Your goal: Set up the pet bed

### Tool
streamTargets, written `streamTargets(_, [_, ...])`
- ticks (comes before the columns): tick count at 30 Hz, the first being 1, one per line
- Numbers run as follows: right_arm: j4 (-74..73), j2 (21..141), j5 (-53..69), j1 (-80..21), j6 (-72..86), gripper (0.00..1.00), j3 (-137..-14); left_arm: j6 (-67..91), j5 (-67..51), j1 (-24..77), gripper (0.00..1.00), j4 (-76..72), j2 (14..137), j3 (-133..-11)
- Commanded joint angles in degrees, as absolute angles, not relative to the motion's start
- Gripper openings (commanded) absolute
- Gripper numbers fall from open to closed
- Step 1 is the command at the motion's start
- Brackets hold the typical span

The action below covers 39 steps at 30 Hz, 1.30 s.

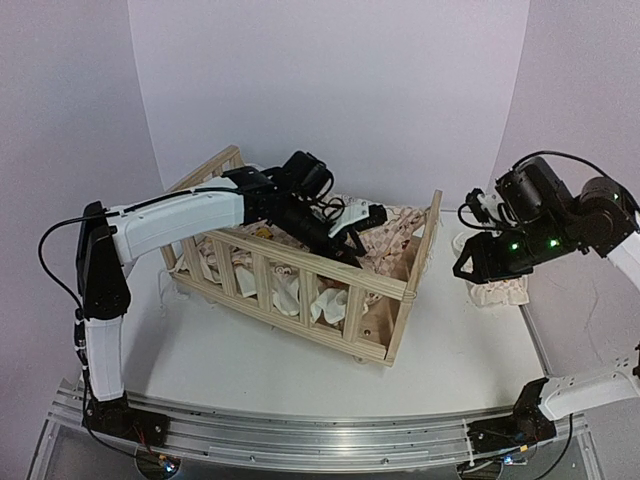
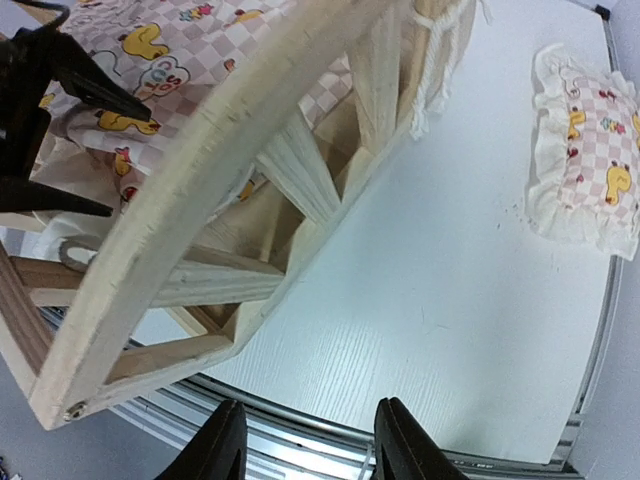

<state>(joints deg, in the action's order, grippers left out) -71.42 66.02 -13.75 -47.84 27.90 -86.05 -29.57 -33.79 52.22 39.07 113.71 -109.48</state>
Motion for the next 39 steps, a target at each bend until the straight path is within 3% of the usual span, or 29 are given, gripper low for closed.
streamTargets(1, [-68.76,63.69,-12.95,-47.3,33.26,0.45,-79.12,-38.37,-27.79,53.19,0.68,46.88,116.79,-114.22])
streamTargets(7, [-55.28,60.41,-5.87,-42.99,34.64,0.46,-67.29,-41.79,-26.09,53.7,0.63,47.11,120.28,-113.83])
streamTargets(12, [-42.67,61.25,0.41,-38.43,35.68,0.47,-59.56,-40.58,-26.35,53.74,0.3,42.74,119.39,-110.96])
streamTargets(17, [-33.83,62.14,3.73,-37.41,35.72,0.46,-54.6,-34.49,-35.29,53.79,0.01,39.18,119.5,-112.23])
streamTargets(28, [-12.19,64.27,12.45,-37.19,42.26,0.43,-44.93,-18.04,-52.31,53.8,0.0,28.41,118.22,-117.22])
streamTargets(39, [-1.38,78.11,16.64,-37.9,46.46,0.34,-52.38,-11.27,-49.79,52.21,0.0,24.06,119.93,-117.54])
